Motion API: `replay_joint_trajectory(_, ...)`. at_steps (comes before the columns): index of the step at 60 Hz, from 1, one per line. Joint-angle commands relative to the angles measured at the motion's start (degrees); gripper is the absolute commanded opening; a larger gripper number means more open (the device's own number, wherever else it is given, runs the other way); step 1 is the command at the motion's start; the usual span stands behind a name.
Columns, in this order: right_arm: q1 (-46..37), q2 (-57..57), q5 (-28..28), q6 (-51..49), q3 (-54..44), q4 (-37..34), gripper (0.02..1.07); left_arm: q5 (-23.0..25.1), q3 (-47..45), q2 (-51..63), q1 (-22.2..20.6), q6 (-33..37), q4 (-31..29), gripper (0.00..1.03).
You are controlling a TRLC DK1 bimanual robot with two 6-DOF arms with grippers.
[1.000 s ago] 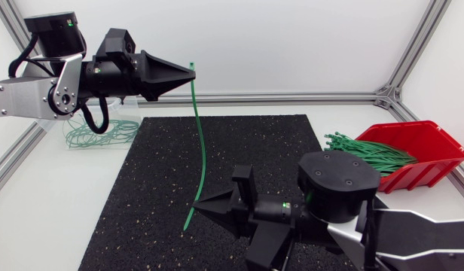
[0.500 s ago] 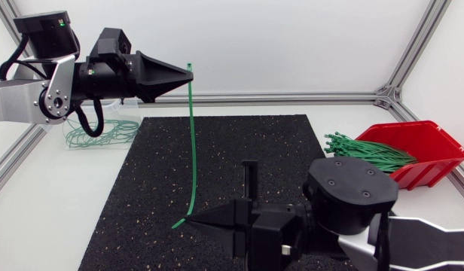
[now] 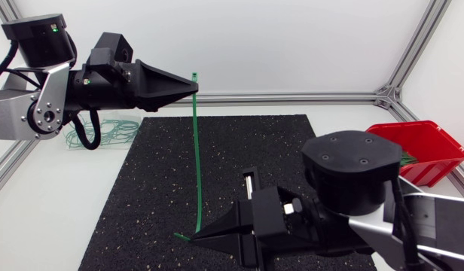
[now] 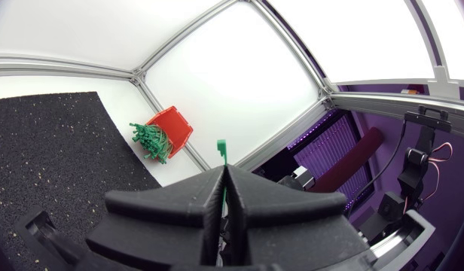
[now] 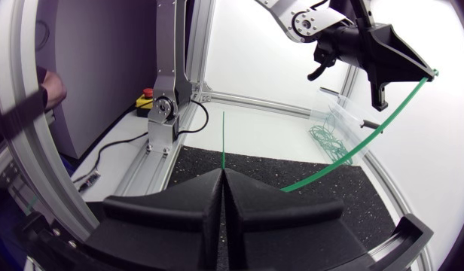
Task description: Take a green cable tie from the red box, thread the tail through the head to close it, then place it in the transparent bin on the left.
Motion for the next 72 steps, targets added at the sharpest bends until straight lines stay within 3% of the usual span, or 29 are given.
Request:
replay_joint_trajectory(1,0.72,-3.56,-0.62,7.26,2.44,-3.24,0.08,0.14,-1.81,-2.04,-0.67,-0.65,1.12,0.04)
replay_joint_trajectory(26,0.63,-9.71,-6.86,32.40,10.43,-13.70,0.08,-1.70,-5.58,-6.88,-3.39,0.23,1.12,0.04)
replay_joint_trajectory(41,0.45,-11.30,-10.38,39.52,18.08,-19.76,0.08,-4.43,-8.57,-12.06,-5.15,0.40,0.85,0.04)
replay_joint_trajectory(54,0.19,-10.42,-13.36,47.25,23.79,-20.99,0.08,-5.31,-10.68,-15.84,-5.42,0.49,0.76,0.04)
replay_joint_trajectory(72,-5.52,-3.65,-23.30,62.20,29.33,-20.38,0.08,-9.00,-11.82,-19.01,-8.23,2.16,0.32,0.04)
